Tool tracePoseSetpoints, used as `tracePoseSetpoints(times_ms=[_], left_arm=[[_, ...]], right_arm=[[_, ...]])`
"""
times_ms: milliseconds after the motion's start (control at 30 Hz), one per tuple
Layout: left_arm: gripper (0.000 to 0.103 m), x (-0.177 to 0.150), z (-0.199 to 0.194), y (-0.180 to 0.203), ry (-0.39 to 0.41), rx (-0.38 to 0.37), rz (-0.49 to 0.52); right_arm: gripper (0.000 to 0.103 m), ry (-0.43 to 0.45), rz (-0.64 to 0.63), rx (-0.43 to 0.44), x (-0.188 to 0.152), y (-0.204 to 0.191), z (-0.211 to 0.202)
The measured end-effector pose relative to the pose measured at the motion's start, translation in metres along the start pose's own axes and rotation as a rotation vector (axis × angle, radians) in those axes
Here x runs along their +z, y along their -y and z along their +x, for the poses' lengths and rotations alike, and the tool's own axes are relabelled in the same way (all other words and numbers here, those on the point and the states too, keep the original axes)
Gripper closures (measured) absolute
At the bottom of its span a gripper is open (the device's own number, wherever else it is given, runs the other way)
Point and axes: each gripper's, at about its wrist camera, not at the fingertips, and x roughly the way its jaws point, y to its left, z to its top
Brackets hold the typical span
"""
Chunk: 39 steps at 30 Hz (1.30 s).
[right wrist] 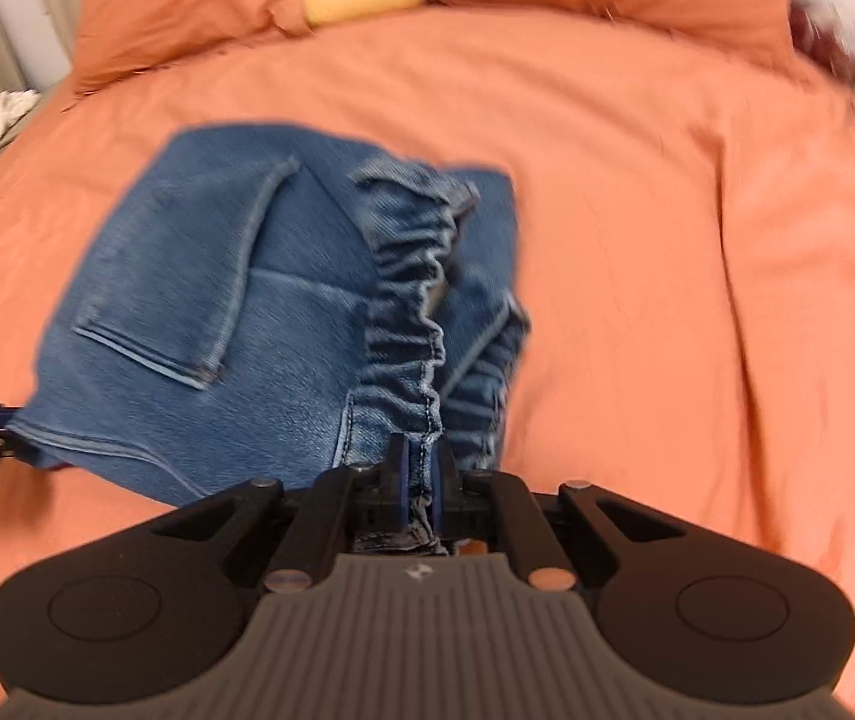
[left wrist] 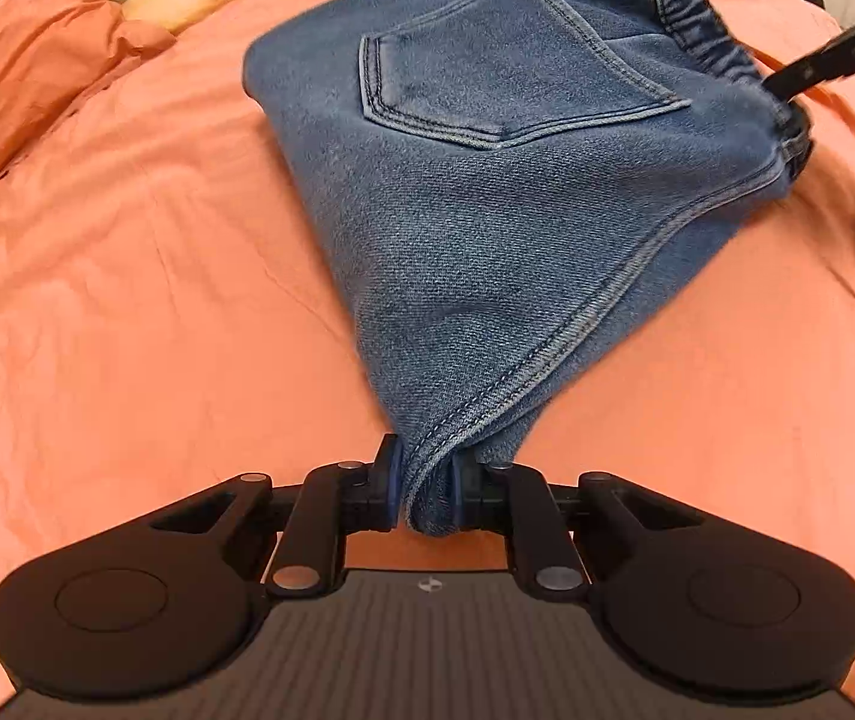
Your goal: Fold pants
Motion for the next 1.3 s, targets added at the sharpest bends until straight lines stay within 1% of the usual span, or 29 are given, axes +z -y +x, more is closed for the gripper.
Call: tracePoseSetpoints(times_ms=[67,167,233,300,333,367,400,433,467,500,600,667,733,767,800,833,867,933,967,1000,1100,1167,1233,1300], left_arm=[[0.085,0.006,-0.009,-0.003,0.0,-0.014,-0.011],[0.084,0.01,-0.025,-0.006,-0.02,-0.035,0.01],[0.083,0.014,-0.043,-0.008,0.019,-0.039,0.006],[0.075,0.026,-0.054,-0.015,0.05,-0.028,-0.03],[0.075,0.032,-0.056,-0.02,0.063,-0.022,-0.049],[0.075,0.038,-0.056,-0.022,0.076,-0.013,-0.063],[0.075,0.046,-0.055,-0.025,0.086,-0.004,-0.076],[0.075,0.053,-0.052,-0.027,0.093,0.005,-0.092],[0.075,0.06,-0.049,-0.03,0.099,0.012,-0.112],[0.074,0.066,-0.045,-0.033,0.104,0.015,-0.132],[0.073,0.079,-0.035,-0.034,0.107,0.017,-0.177],[0.073,0.081,-0.03,-0.035,0.106,0.019,-0.186],[0.073,0.08,-0.029,-0.036,0.107,0.022,-0.188],[0.073,0.079,-0.028,-0.036,0.108,0.02,-0.19],[0.073,0.078,-0.028,-0.037,0.108,0.015,-0.192],[0.073,0.078,-0.027,-0.038,0.108,0.011,-0.193],[0.073,0.076,-0.026,-0.039,0.11,0.01,-0.195],[0.073,0.075,-0.024,-0.041,0.116,0.016,-0.201],[0.073,0.074,-0.023,-0.042,0.125,0.018,-0.209],[0.073,0.074,-0.022,-0.043,0.134,0.021,-0.219],[0.073,0.075,-0.019,-0.049,0.169,0.01,-0.277],[0.073,0.078,-0.019,-0.054,0.188,-0.014,-0.321],[0.074,0.08,-0.018,-0.057,0.201,-0.036,-0.356],[0.078,0.084,-0.016,-0.057,0.218,-0.033,-0.363]], right_arm=[[0.101,-0.007,0.024,0.002,0.0,0.003,0.009],[0.1,-0.025,0.048,0.017,0.003,0.004,0.016],[0.096,-0.022,0.045,0.019,0.006,0.004,0.014],[0.093,-0.006,0.061,0.031,0.009,0.005,0.006],[0.092,0.009,0.078,0.038,0.012,0.007,0.001],[0.087,0.024,0.089,0.046,0.014,0.01,-0.003],[0.077,0.04,0.097,0.049,0.017,0.012,-0.008],[0.069,0.06,0.109,0.049,0.019,0.014,-0.011],[0.053,0.082,0.134,0.059,0.021,0.018,-0.013],[0.046,0.099,0.166,0.077,0.025,0.022,-0.015],[0.045,0.131,0.281,0.136,0.033,0.036,-0.008],[0.043,0.127,0.356,0.169,0.038,0.045,0.005],[0.043,0.114,0.43,0.184,0.041,0.054,0.02],[0.043,0.104,0.47,0.203,0.041,0.057,0.028],[0.05,0.099,0.516,0.23,0.041,0.06,0.032],[0.062,0.105,0.546,0.273,0.042,0.061,0.033],[0.078,0.112,0.537,0.28,0.047,0.058,0.031],[0.086,0.149,0.376,0.212,0.064,0.038,0.016],[0.091,0.183,0.302,0.2,0.071,0.025,0.005],[0.093,0.211,0.26,0.207,0.078,0.017,-0.005],[0.095,0.313,0.172,0.243,0.099,-0.005,-0.038],[0.096,0.353,0.119,0.232,0.114,-0.017,-0.051],[0.096,0.332,0.1,0.193,0.126,-0.018,-0.049],[0.096,0.273,0.109,0.124,0.129,-0.014,-0.036]])
